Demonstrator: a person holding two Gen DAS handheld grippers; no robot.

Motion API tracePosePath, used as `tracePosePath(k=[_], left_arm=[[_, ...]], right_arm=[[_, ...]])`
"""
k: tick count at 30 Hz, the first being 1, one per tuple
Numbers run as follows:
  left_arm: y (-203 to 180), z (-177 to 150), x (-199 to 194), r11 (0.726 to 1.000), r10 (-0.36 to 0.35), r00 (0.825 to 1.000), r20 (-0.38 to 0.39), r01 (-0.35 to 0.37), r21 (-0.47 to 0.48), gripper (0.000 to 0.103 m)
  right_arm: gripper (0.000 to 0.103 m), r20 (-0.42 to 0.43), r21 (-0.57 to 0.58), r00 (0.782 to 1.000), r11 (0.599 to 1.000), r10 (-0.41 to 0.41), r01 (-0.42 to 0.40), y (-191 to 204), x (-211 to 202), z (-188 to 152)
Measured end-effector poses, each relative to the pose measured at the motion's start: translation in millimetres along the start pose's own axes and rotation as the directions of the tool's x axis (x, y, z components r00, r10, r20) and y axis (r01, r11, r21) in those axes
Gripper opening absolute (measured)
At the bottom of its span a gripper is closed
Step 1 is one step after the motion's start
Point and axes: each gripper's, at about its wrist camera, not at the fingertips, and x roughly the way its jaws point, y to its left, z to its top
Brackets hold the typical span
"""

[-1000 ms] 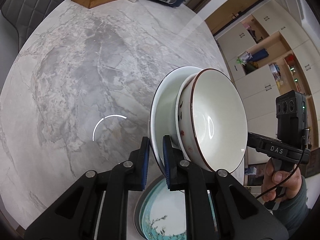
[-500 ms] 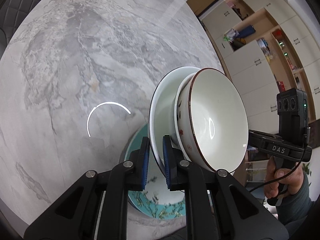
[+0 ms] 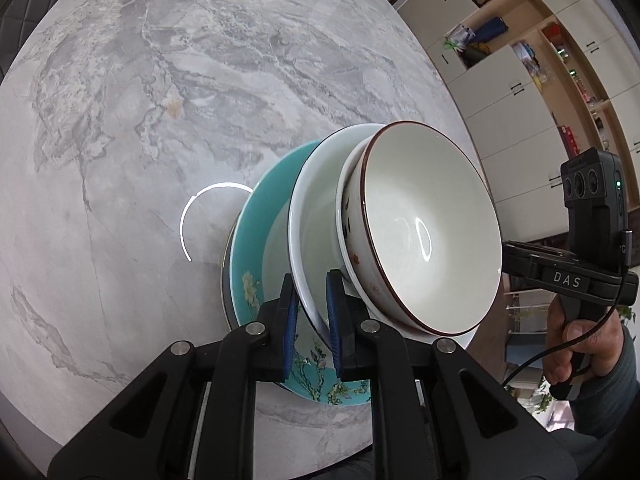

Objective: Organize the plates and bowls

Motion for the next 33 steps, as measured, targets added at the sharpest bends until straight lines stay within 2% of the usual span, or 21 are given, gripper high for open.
tracePosePath(k=[15,20,22,23,25,26,27,28,30,32,33], left_arm=[[-1,-4,11,1.0,-0.003,1.0,-0.026,0.004,0.009,0.013],[0,-8,4,1.0,-0.011,1.0,-0.002,0.011,-0.018,0.019],[4,-11,-5,0.999,0.004,1.0,0.013,-0.003,-0.045,0.032],[5,-13,-10,0.998,0.01,1.0,0.022,-0.009,-0.057,0.035],[7,-18,-21,0.997,0.018,0.999,0.043,-0.014,-0.081,0.051],[7,-21,-28,0.996,0.009,0.998,0.059,-0.004,-0.09,0.057],[6,-25,-36,0.995,0.008,0.997,0.083,0.0,-0.1,0.068],[3,-29,-44,0.994,0.019,0.994,0.108,-0.007,-0.107,0.075],[-3,-35,-60,0.992,0.043,0.987,0.152,-0.024,-0.123,0.076],[-11,-41,-73,0.987,0.107,0.975,0.194,-0.08,-0.141,0.083],[-16,-44,-79,0.982,0.146,0.966,0.213,-0.116,-0.146,0.095]], right_arm=[[0.015,0.003,-0.016,1.0,1.0,-0.024,0.024,-7,8,-7],[0.018,0.013,-0.013,1.0,1.0,-0.019,0.019,-8,3,-8],[0.028,0.03,-0.008,0.999,1.0,-0.025,0.025,-6,-4,-10],[0.034,0.041,-0.01,0.998,0.999,-0.038,0.039,-6,-9,-12],[0.044,0.056,-0.007,0.997,0.998,-0.056,0.056,-8,-18,-16],[0.056,0.064,-0.003,0.997,0.999,-0.052,0.052,-10,-23,-18],[0.068,0.076,0.002,0.996,0.999,-0.043,0.043,-12,-28,-20],[0.071,0.092,0.003,0.995,0.999,-0.041,0.041,-13,-33,-22],[0.072,0.115,-0.005,0.992,0.999,-0.044,0.045,-13,-41,-23],[0.076,0.132,-0.025,0.99,0.998,-0.056,0.06,-11,-48,-23],[0.078,0.147,-0.038,0.987,0.997,-0.062,0.069,-9,-51,-24]])
